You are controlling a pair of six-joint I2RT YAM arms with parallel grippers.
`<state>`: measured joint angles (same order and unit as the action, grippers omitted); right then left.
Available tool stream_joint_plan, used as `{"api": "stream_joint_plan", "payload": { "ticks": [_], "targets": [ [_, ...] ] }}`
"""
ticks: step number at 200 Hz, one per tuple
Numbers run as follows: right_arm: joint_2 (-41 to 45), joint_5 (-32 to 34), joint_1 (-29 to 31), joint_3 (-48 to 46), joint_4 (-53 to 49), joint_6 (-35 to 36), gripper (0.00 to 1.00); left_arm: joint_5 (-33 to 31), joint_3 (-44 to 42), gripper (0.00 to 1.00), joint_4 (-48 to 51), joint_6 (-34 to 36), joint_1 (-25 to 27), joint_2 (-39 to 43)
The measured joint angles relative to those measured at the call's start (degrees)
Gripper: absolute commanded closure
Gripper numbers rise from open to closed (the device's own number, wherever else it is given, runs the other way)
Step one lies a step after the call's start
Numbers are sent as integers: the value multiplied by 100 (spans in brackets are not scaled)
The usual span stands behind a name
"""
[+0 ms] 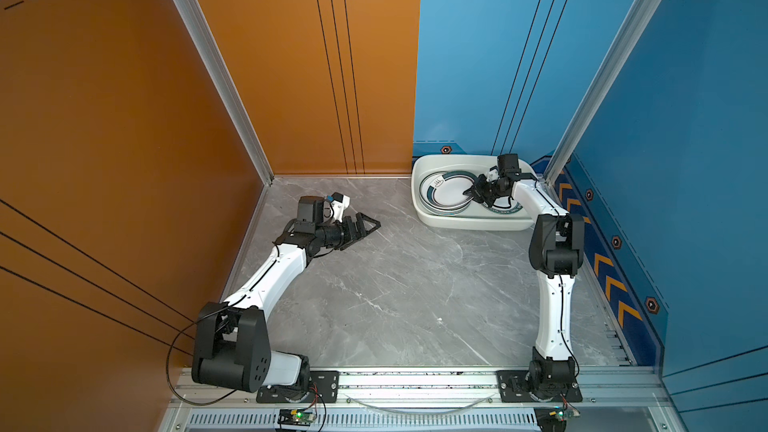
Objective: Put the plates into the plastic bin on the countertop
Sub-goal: 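Carry the red-and-green-rimmed plate into the bin with the right gripper, then lower the plate onto the stack in the bin and open right gripper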
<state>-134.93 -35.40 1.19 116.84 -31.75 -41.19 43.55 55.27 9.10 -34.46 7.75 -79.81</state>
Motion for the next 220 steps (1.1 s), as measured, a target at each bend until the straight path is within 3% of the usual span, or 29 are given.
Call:
{"api": "stream_joint_plan", "payload": {
  "ticks": [69, 143, 179, 220],
  "targets": [
    [0, 588, 87, 190, -608, 476, 62, 4, -2, 2, 199, 83, -59, 2],
    [2, 1349, 122, 310, -1222, 990, 49, -129, -2, 2, 391, 258, -59, 2],
    [26, 2129, 236, 654, -1665, 1453, 40, -901, -118, 2, 660, 577, -107, 170],
    [713, 3368, 407, 190, -1722, 2044, 25, -2669, -835, 2, 385, 1027, -304, 678]
  ]
}}
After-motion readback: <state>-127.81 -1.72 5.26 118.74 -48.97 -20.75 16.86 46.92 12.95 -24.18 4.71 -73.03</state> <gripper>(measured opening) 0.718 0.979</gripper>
